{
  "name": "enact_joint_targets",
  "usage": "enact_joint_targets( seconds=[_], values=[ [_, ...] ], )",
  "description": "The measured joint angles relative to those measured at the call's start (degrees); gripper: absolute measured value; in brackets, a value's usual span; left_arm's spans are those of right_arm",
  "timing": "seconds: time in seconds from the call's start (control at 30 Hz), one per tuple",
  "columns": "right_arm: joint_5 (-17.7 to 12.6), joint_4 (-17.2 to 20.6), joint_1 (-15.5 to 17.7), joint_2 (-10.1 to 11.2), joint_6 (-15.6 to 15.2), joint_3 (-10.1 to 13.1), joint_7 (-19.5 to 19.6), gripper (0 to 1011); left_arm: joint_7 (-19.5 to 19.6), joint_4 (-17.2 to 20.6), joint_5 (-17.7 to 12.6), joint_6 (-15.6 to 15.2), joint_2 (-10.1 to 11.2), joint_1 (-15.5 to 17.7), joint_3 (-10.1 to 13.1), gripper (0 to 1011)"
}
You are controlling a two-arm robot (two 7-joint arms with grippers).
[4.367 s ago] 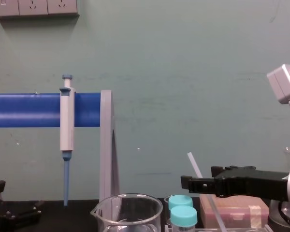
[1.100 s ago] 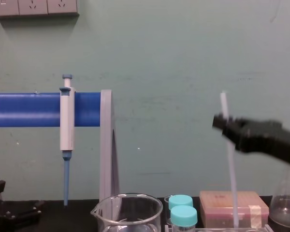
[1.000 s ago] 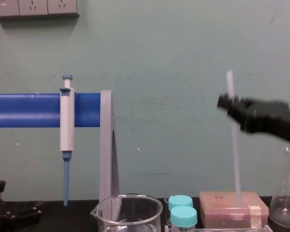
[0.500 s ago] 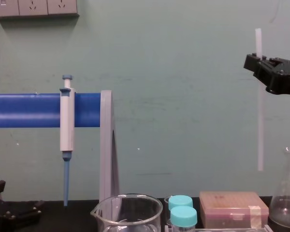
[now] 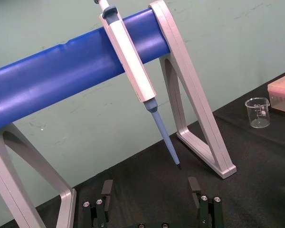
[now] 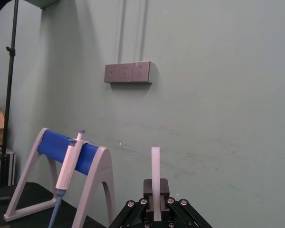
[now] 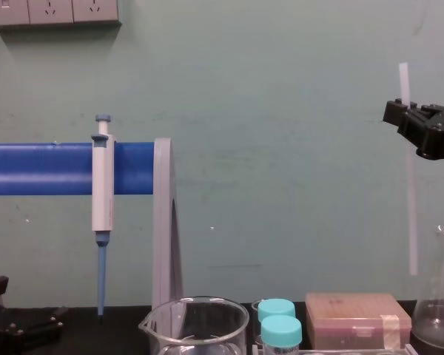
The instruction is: Pick up the stirring rod with one hand, then place it down.
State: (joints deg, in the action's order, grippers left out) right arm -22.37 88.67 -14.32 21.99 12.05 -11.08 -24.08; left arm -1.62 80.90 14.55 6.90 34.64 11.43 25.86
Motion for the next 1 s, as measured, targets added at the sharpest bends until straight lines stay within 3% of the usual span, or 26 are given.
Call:
enact_joint_targets(
  seconds=[1.0],
  values=[
    [0.5,-0.7,-0.3,-0.6,-0.5,0.0,0.0,72,0.0,0.0,0.0,0.0,0.0,0.0,0.0,1000]
  ],
)
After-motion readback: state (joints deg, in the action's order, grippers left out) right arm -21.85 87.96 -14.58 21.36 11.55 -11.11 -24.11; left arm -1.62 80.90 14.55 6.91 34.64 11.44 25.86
